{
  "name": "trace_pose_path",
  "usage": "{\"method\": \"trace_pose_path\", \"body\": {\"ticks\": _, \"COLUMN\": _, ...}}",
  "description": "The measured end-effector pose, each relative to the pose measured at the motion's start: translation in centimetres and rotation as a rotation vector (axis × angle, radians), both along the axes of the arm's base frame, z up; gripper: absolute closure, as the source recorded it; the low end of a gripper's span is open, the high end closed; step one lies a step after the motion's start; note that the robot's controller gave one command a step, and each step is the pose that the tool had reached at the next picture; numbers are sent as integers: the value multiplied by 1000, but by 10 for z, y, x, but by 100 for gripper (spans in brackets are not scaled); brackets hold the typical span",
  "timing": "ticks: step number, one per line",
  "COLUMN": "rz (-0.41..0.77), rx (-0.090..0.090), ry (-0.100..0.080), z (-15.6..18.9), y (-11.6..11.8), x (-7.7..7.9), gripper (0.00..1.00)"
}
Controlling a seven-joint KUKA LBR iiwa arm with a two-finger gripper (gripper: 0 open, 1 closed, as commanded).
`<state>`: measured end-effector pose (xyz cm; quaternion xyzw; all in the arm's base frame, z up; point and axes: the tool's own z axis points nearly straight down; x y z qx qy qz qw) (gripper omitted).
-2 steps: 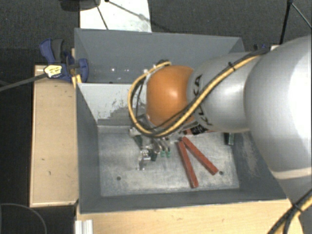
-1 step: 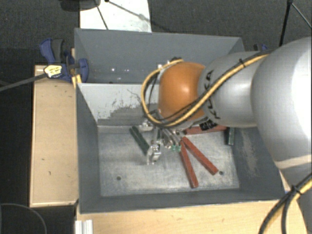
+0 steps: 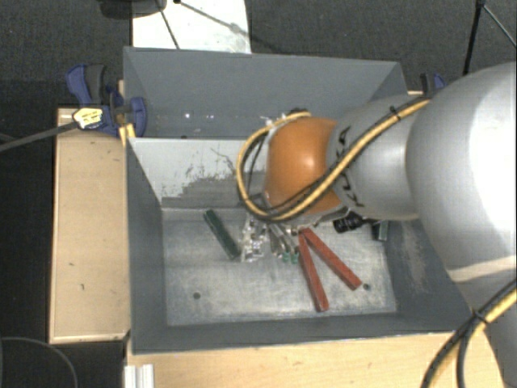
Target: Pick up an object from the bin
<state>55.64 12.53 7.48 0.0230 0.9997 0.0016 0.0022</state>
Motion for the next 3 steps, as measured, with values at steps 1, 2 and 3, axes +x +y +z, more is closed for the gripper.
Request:
{"method": "trace_pose_path", "body": {"ticks": 1, "rz": -1, "rx": 0, "ry": 0, "z": 0, "y": 0, "x": 0, "gripper": 100}}
{"method": "trace_pose_path", "body": {"ticks": 2, "rz": 19, "rx": -4, "ry": 11, "z": 40, "y": -6, "x": -7, "gripper": 100}}
{"method": "trace_pose_path", "body": {"ticks": 3, "rz": 7, "rx": -2, "ry": 3, "z": 75, "y": -10, "x": -3, "gripper": 0}}
